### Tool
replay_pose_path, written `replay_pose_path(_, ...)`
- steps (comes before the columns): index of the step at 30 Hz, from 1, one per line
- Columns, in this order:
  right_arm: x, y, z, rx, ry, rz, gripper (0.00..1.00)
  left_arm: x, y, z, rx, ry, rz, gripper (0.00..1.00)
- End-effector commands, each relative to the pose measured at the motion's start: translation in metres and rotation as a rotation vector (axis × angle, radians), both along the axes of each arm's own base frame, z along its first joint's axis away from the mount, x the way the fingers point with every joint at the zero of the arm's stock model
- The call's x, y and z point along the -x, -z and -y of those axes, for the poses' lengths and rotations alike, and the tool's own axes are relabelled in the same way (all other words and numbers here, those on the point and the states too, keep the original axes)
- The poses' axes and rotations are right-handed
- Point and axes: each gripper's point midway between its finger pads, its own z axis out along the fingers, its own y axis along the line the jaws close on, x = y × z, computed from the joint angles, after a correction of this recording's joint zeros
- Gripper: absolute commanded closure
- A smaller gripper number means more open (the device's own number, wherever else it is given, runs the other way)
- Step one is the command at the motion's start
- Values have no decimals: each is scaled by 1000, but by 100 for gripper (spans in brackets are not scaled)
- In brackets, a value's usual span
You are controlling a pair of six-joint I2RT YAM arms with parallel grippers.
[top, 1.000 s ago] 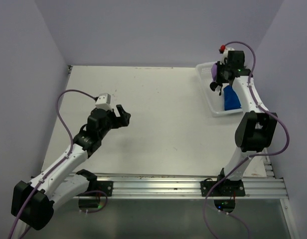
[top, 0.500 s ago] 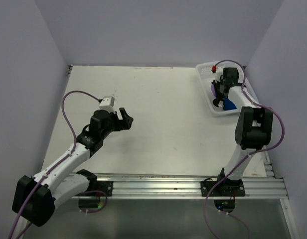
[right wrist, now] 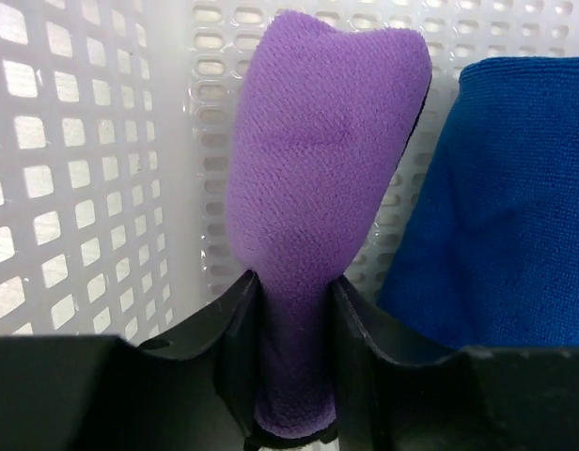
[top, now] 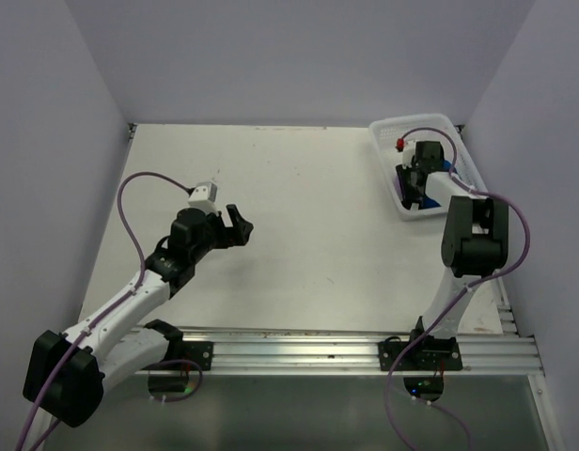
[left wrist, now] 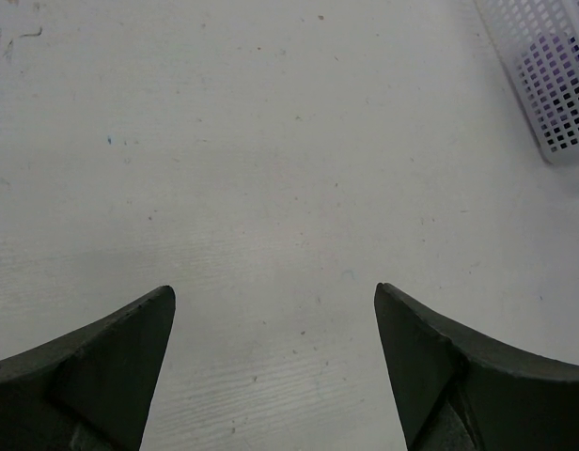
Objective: Roll the towels
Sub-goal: Place the rolled towel into the container
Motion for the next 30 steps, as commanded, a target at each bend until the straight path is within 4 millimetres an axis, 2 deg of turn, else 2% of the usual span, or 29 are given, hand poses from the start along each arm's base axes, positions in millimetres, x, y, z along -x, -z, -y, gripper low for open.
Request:
replay_pose_path(1,-15,-27,9,7,46,79,64,-5,-6,2,9,11,37,9)
replay_pose_path(2,-15,-29,9,1,54,83,57,-4,-6,2,11,12,36,9)
replay_pose_path(7,-17,-55,13,6,86,108,49,-4,-8,3,13,16,37,8)
replay_pose_path(8,-17,-61,17,16,104,118,41,-5,-8,4,16,20,39,8)
replay_pose_path(10,-18,-82,21,19,139,159,33,-4,-5,6,21,28,28,7)
replay_pose_path(13,-18,-109,18,-5,155,206,28,-5,-10,5,16,23,35,7)
replay_pose_path(14,-16,-127,16,-16,159,242,27,-6,-13,4,15,18,41,6)
replay_pose_path(16,-15,-146,12,-42,153,279,24,-8,-24,2,13,3,60,6)
replay_pose_path(17,-12,-163,9,-69,167,314,23,-6,-23,-1,3,-2,44,5)
replay_pose_path(18,-11,-178,6,-96,170,343,22,-8,-35,-1,8,-7,65,5)
replay_pose_path(19,-5,-185,2,-145,206,343,10,-8,-41,-4,0,-20,69,5)
replay_pose_path(20,1,-202,-3,-175,214,370,1,-8,-48,-6,-2,-28,78,5)
replay_pose_path(21,5,-212,-7,-225,238,385,1,-9,-67,-7,-1,-31,115,5)
replay_pose_path(23,20,-221,-22,-338,286,374,1,-9,-78,-18,-29,-71,126,5)
replay_pose_path(24,37,-228,-31,-373,290,389,1,-10,-88,-23,-41,-92,145,5)
replay_pose_path(25,45,-237,-43,-424,288,423,1,-10,-91,-36,-86,-139,160,1)
replay_pose_path(26,55,-239,-53,-451,260,423,1,-9,-92,-42,-106,-165,165,0)
replay_pose_path(27,75,-236,-59,-475,247,421,1,-8,-96,-49,-128,-185,173,1)
replay_pose_path(28,87,-230,-67,-513,236,389,1,-4,-93,-57,-164,-205,152,1)
replay_pose_path(29,99,-212,-72,-547,262,340,1,-2,-97,-59,-174,-209,153,0)
replay_pose_path(30,109,-209,-74,-555,267,325,1,0,-97,-63,-188,-216,145,0)
